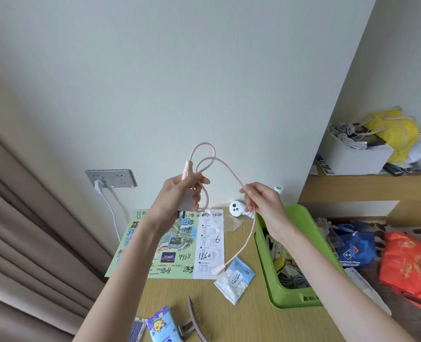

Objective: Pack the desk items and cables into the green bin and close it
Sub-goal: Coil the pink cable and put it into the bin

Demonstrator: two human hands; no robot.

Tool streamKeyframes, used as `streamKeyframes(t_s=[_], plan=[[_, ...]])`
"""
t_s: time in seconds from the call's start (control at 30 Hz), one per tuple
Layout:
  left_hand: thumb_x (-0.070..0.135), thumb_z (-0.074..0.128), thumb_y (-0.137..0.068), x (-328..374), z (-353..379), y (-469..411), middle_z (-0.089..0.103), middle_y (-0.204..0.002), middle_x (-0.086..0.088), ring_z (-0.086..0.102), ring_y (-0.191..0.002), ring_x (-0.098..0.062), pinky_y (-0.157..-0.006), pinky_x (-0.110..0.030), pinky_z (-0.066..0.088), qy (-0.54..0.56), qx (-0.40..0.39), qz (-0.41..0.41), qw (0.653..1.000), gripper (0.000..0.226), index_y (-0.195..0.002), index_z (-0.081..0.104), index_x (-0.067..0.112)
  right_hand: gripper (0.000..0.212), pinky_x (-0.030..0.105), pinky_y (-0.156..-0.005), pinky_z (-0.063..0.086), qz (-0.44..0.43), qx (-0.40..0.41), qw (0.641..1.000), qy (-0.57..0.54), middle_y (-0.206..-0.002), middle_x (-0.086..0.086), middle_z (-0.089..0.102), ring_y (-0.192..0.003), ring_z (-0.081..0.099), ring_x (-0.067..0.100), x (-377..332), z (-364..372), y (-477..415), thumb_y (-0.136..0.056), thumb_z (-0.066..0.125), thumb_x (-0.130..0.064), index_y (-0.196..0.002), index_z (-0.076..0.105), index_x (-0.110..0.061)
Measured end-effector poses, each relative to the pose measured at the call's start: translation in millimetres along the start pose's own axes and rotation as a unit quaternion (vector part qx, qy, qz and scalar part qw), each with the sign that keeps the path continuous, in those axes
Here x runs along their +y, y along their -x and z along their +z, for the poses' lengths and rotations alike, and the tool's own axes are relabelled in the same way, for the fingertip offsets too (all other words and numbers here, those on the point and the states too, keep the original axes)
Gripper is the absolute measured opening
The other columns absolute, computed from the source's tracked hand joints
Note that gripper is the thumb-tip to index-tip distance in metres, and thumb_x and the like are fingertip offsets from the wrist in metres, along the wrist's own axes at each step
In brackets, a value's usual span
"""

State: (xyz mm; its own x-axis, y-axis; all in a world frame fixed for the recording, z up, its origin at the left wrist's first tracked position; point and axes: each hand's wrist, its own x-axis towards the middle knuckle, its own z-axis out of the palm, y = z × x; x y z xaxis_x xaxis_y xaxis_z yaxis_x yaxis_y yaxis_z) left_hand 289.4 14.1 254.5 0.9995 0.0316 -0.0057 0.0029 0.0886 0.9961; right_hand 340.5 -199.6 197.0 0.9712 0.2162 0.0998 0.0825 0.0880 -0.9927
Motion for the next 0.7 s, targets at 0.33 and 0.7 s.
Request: streamKeyframes(t_s=[0.33,0.7], plan=[[0.02,0.063,-0.092,-24.9,43.3,2.6,0.055,-0.056,-0.002,0.048,-0.046,-0.016,-0.046,-0.023,0.04,-0.06,0.035,0.027,0.997,0.017,-0.081,0.076,0.02,0.021,0.026,-0.054,0.05,0.06,0.013,0.992,-0.11,-0.064,0.004,0.062,-0.051,0.057,0.015,-22.5,42.6,9.8,-0.092,0.063,-0.022,-0.094,0.069,-0.001],[0.024,0.068,-0.09,-25.3,51.9,3.7,0.053,-0.05,-0.002,0.049,-0.043,-0.014,-0.046,-0.023,0.041,0.005,0.05,0.062,0.997,0.023,-0.072,0.059,0.012,0.044,0.028,-0.064,0.043,0.114,-0.074,0.98,-0.146,-0.063,0.0,0.052,-0.056,0.046,0.013,-22.4,34.7,10.5,-0.078,0.068,-0.046,-0.092,0.069,-0.004]])
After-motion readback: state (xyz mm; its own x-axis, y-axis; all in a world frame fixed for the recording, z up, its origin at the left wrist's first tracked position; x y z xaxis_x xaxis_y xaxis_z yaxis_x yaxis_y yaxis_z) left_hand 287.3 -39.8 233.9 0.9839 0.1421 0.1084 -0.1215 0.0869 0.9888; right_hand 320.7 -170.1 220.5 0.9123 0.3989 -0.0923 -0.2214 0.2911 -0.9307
